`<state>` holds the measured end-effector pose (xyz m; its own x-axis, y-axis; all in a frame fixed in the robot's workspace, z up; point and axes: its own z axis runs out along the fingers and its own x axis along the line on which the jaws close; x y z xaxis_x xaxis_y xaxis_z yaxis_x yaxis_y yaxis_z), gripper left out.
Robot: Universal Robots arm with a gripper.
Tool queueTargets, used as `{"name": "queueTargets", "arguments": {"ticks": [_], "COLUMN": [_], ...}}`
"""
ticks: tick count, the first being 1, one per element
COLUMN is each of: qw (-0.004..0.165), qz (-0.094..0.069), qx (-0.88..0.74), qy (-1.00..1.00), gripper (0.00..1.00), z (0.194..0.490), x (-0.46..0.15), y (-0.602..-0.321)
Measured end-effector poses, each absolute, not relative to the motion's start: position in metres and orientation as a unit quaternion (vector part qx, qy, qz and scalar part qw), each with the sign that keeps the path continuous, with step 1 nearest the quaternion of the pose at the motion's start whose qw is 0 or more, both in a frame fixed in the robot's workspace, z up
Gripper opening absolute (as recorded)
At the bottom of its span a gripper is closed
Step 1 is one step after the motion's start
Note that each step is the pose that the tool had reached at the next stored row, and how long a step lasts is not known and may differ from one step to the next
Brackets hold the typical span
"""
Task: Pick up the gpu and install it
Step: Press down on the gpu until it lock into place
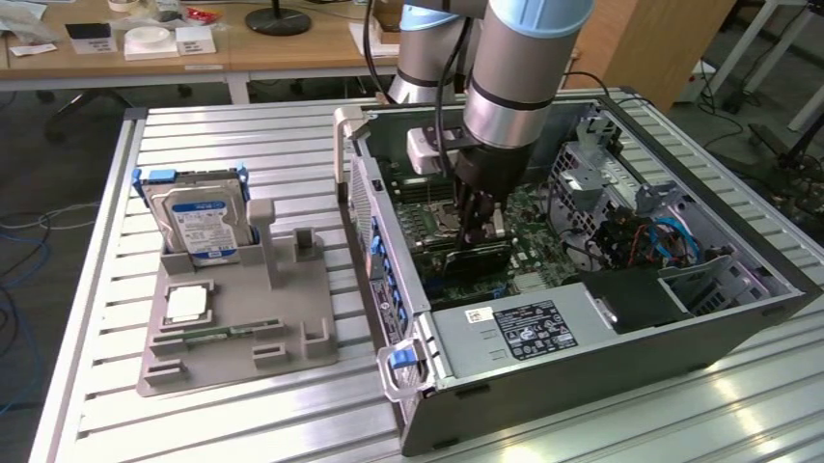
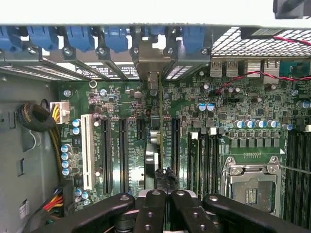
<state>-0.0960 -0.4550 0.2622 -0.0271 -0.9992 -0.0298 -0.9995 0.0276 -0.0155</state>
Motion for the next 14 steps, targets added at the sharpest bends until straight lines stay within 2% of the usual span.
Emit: {"name": "queueTargets", "arguments": {"ticks": [14], "qw": [0.016], "qz": [0.005], "qx": [-0.697], "qy": [0.717], "gripper": [0.11], "z": [0.2605], "x": [-0.0965], "y": [-0.4550]}}
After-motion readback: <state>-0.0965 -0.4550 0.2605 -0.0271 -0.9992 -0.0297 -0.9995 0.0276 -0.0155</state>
